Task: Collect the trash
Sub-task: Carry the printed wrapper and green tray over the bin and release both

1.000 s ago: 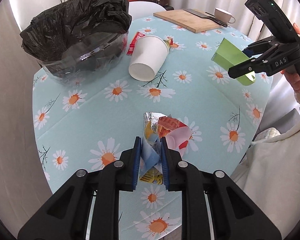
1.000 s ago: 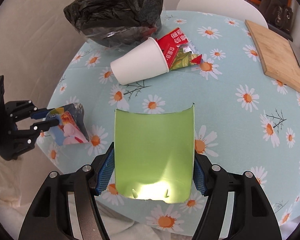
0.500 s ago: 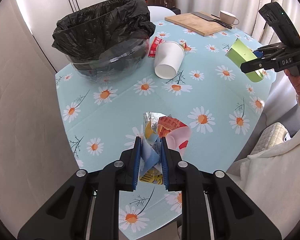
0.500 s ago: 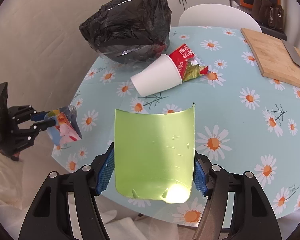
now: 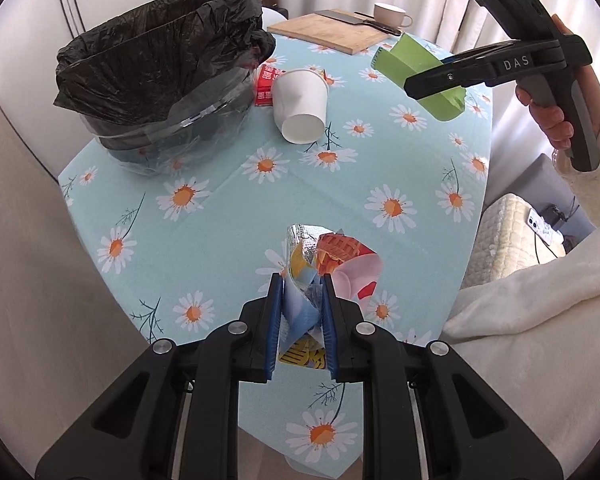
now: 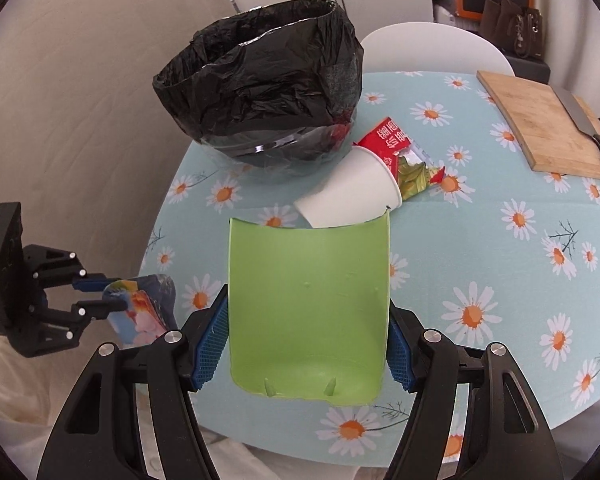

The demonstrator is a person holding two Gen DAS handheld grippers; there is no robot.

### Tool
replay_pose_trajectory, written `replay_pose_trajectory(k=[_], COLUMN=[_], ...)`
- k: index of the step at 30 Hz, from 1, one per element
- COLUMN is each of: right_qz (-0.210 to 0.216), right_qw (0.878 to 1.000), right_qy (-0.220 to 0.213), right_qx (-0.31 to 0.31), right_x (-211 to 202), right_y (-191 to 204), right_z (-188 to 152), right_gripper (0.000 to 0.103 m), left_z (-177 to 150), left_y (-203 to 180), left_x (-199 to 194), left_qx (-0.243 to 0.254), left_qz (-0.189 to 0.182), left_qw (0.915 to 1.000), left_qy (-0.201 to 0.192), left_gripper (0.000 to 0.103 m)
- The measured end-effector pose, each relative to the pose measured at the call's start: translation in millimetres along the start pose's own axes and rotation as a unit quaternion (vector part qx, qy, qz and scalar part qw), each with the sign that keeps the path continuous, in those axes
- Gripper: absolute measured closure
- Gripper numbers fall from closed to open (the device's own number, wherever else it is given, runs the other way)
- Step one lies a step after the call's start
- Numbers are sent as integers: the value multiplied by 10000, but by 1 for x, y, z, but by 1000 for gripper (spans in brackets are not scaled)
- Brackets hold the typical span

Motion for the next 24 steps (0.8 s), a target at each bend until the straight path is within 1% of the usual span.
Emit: replay_pose_trajectory(k=[2,5,7,10,13,15,18,21,24], right_qz=[-70,-206,-278,-316,-301,-305,-380,-254,-124], right_qw=[9999,9989,9980,9970,9963,9957,9949,9936,9918], right_qy=[-77,-231,-359,-520,-669,-794,-918,-1096,-1271], right_qx=[131,344,450,474,445,354,175,100,-43], right_x=[-2,-9,-16,-27,-35,-40,-44,-50,-55], right_y=[8,17,24,35,44,51,61,68,74], right_z=[1,2,6,14,27,38,57,80,107], right_gripper=[40,40,40,40,40,40,40,40,40], left_z=[1,7,13,24,39,47,63,80,96], left_y=[7,23,35,46,56,63,73,85,98], left_x=[-2,-11,-18,-33,-50,-59,-70,-85,-103], left_qx=[121,174,126,264,316,313,256,278,354], left_qz=[-209,-499,-584,-625,-704,-702,-473,-330,-165], left_qw=[9996,9975,9962,9940,9897,9871,9861,9845,9807], left_qy=[-149,-466,-632,-863,-1208,-1408,-1570,-1699,-1917], left_gripper=[84,84,84,84,84,84,84,84,84])
Point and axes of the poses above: each gripper's, at about its wrist camera, not at the fingertips, and x roughly the way its jaws point, y to its left, z to its top, the point moved 3 cm from there along x, roughly the way its jaws point, and after that the axes turned 3 degrees about -z, right-handed, at the moved point
